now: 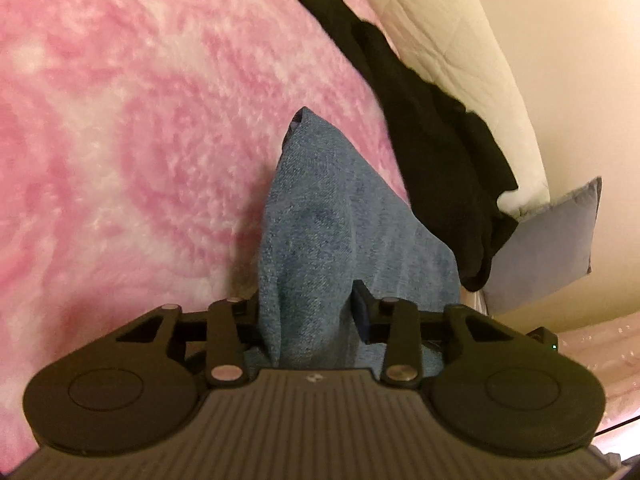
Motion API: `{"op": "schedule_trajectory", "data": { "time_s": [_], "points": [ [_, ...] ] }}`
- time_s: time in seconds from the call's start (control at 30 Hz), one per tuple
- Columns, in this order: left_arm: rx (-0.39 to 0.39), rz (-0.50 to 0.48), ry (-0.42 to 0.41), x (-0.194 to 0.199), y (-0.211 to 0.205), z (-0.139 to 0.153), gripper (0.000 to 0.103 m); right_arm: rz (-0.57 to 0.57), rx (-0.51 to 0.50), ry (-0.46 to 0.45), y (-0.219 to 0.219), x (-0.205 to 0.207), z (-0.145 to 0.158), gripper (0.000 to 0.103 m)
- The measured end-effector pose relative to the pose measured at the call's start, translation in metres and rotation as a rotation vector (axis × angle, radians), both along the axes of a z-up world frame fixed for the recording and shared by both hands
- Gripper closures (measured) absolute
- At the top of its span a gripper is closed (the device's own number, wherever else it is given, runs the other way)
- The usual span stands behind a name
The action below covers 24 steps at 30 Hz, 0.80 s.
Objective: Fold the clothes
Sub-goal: 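Carry the held jeans with both tools to the towel stack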
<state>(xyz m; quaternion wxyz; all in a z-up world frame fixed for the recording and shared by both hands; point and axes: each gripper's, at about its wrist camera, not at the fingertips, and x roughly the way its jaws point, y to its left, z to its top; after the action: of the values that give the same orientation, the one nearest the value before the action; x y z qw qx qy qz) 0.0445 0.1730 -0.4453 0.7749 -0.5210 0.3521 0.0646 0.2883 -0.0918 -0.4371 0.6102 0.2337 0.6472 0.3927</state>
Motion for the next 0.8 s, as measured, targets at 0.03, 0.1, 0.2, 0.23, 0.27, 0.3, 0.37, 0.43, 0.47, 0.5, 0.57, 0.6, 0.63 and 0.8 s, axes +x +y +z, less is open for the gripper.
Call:
{"op": "schedule_trajectory", "data": {
  "time_s": [0.03,0.1,0.2,0.23,0.27,0.3,0.37,0.43,0.47,0.5,0.57,0.6,0.63,0.8],
  "points": [
    [0.005,0.027,-0.004,-0.009,0.000,0.007,0.071,0.010,0.004,-0.003,0.003,-0.001,0.004,0.071],
    [0.011,0.089,-0.016,-0.030,0.000,0.021,0.071,0.042,0.021,-0.001,0.012,-0.006,0.014,0.072],
    [0.033,0.175,-0.033,-0.071,0.002,0.050,0.071,0.111,0.069,0.023,0.029,-0.019,0.032,0.072],
    [0.044,0.206,-0.035,-0.086,0.003,0.061,0.071,0.139,0.084,0.029,0.036,-0.024,0.039,0.072],
    [0.052,0.235,-0.034,-0.101,0.002,0.071,0.071,0.167,0.096,0.036,0.043,-0.031,0.045,0.072],
    [0.059,0.265,-0.033,-0.115,0.002,0.081,0.071,0.197,0.106,0.042,0.051,-0.039,0.052,0.072],
    [0.074,0.340,-0.031,-0.152,0.002,0.103,0.071,0.258,0.126,0.056,0.068,-0.057,0.065,0.072],
    [0.093,0.411,-0.031,-0.190,0.000,0.124,0.071,0.327,0.144,0.066,0.087,-0.079,0.081,0.072],
    [0.102,0.448,-0.032,-0.212,-0.002,0.134,0.071,0.363,0.152,0.066,0.097,-0.092,0.089,0.072],
    [0.110,0.486,-0.033,-0.234,-0.005,0.144,0.071,0.402,0.161,0.064,0.108,-0.107,0.097,0.072],
    [0.126,0.562,-0.036,-0.281,-0.011,0.164,0.071,0.472,0.175,0.063,0.128,-0.137,0.114,0.072],
    [0.132,0.595,-0.039,-0.304,-0.015,0.171,0.071,0.507,0.182,0.064,0.137,-0.155,0.122,0.072],
    [0.143,0.638,-0.040,-0.334,-0.021,0.181,0.071,0.544,0.190,0.063,0.147,-0.175,0.131,0.072],
    [0.179,0.790,-0.043,-0.483,-0.053,0.222,0.071,0.707,0.223,0.064,0.177,-0.306,0.170,0.072]
  ]
}}
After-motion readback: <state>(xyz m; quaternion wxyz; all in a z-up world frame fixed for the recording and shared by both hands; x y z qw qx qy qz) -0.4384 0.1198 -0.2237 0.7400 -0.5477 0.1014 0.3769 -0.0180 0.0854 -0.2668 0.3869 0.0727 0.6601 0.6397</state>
